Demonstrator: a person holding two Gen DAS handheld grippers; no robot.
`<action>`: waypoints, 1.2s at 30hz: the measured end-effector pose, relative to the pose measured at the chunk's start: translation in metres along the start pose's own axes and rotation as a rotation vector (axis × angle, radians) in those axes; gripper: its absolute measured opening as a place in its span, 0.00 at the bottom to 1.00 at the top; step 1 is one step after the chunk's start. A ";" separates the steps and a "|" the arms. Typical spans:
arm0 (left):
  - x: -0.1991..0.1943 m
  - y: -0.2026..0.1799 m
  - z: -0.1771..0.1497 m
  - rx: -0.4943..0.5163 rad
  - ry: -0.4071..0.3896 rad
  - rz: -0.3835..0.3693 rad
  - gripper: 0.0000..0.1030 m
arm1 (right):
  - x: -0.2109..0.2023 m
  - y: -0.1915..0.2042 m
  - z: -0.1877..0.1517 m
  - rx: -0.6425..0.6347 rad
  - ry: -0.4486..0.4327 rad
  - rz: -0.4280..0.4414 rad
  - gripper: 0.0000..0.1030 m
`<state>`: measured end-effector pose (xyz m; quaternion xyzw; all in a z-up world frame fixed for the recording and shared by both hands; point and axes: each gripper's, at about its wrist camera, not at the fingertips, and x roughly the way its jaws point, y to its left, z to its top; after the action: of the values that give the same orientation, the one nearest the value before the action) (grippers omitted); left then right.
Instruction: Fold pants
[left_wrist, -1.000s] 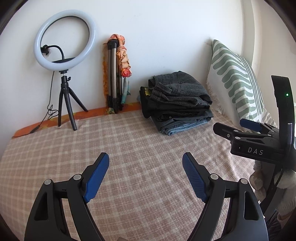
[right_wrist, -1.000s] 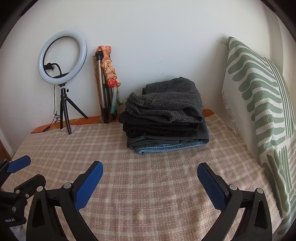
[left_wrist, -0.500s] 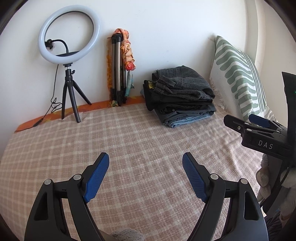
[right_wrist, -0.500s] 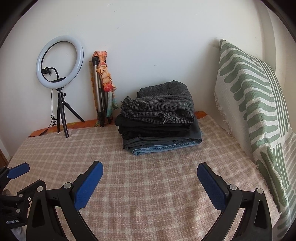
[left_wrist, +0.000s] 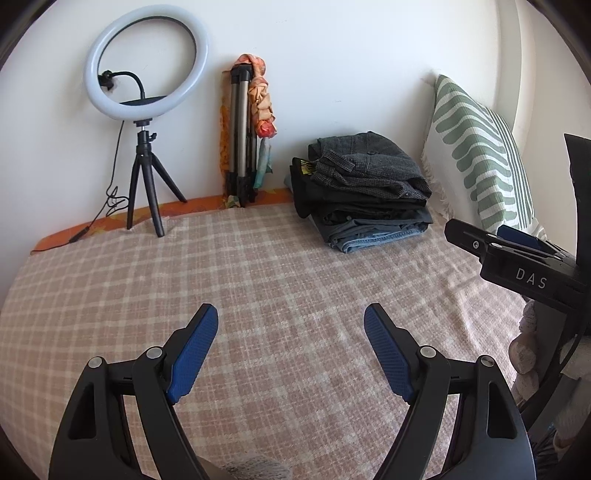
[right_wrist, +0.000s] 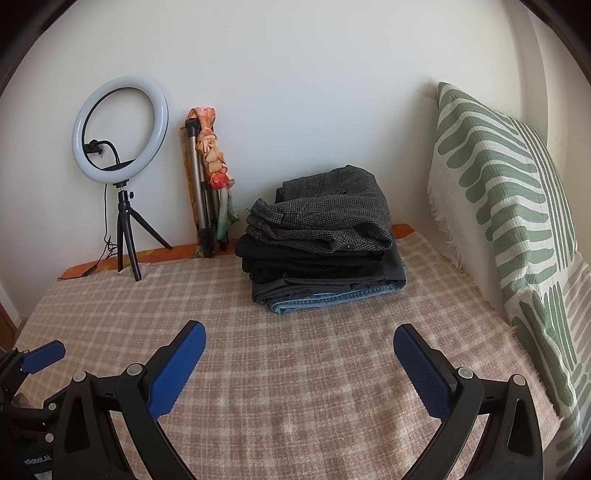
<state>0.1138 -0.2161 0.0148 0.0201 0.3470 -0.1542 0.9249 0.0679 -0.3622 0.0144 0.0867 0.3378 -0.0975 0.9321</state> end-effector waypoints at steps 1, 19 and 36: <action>-0.001 0.000 0.000 -0.001 -0.001 -0.001 0.79 | 0.000 0.000 0.000 -0.001 0.002 0.001 1.00; -0.007 0.001 -0.002 -0.003 -0.012 0.009 0.79 | 0.002 0.000 -0.002 -0.005 0.000 -0.004 1.00; -0.005 0.001 -0.003 0.006 -0.004 0.010 0.79 | 0.006 0.006 -0.003 -0.020 0.001 0.007 1.00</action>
<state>0.1085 -0.2137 0.0154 0.0240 0.3444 -0.1507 0.9263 0.0723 -0.3564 0.0085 0.0785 0.3388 -0.0908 0.9332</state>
